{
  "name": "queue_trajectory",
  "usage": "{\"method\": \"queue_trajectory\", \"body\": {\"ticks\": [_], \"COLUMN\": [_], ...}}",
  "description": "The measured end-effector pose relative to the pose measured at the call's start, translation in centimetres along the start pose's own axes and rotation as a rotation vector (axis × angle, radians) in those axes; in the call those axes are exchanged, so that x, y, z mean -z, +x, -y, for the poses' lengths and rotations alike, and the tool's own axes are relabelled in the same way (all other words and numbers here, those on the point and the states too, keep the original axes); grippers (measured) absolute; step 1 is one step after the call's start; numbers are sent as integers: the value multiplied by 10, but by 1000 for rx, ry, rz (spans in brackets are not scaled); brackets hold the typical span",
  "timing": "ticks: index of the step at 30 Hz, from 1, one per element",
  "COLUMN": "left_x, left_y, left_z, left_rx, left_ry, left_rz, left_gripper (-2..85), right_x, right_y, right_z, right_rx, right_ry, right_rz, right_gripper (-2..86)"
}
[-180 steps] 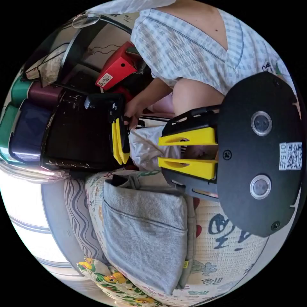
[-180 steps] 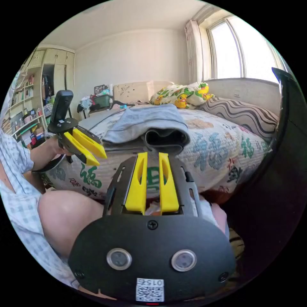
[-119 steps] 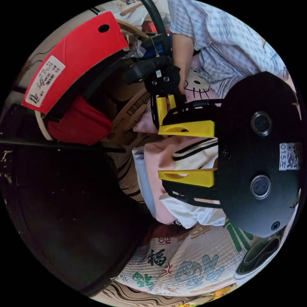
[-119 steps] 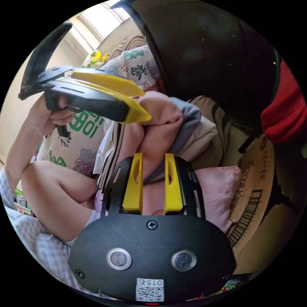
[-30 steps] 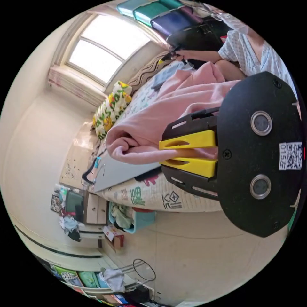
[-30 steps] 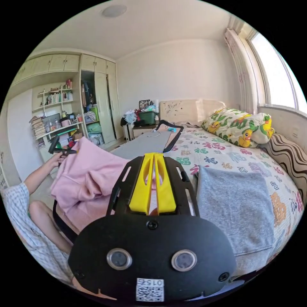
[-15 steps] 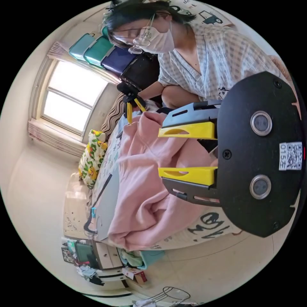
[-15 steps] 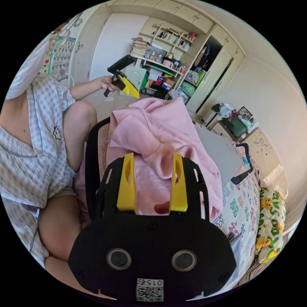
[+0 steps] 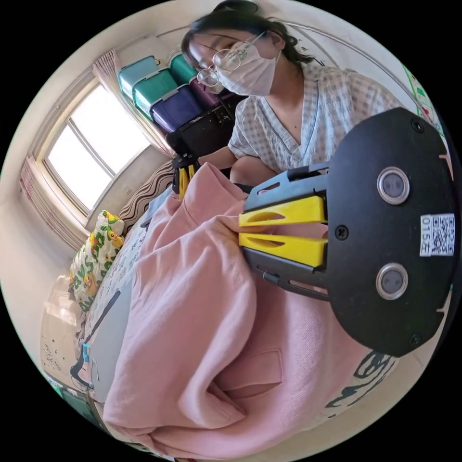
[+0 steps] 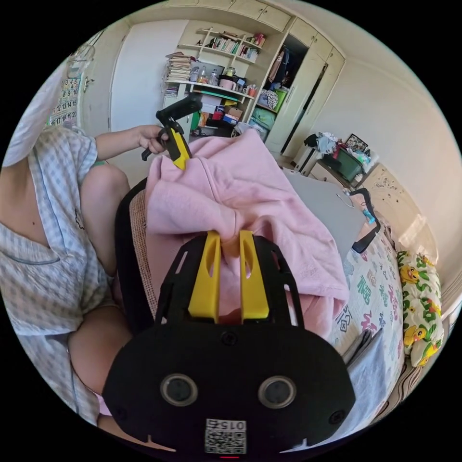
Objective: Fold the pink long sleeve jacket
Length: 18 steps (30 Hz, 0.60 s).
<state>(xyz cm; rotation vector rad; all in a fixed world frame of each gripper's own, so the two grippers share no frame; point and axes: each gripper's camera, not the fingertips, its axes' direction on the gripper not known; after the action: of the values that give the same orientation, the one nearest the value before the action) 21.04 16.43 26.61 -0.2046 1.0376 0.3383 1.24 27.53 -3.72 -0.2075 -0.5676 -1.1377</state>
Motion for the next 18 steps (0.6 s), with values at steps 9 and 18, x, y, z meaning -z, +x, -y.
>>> {"method": "queue_trajectory", "body": {"ticks": [9,18], "left_x": [6,-20], "left_y": [35,57], "left_z": [-50,-14], "left_rx": [31,32], "left_ry": [157,2], "left_rz": [-6,41], "left_gripper": [126,27], "right_x": [4,10], "right_y": [-17,-9], "right_z": [5,38], "right_rx": [68,-2], "right_ry": [17,16], "right_rz": [-41,2], "right_gripper": [109,65]}}
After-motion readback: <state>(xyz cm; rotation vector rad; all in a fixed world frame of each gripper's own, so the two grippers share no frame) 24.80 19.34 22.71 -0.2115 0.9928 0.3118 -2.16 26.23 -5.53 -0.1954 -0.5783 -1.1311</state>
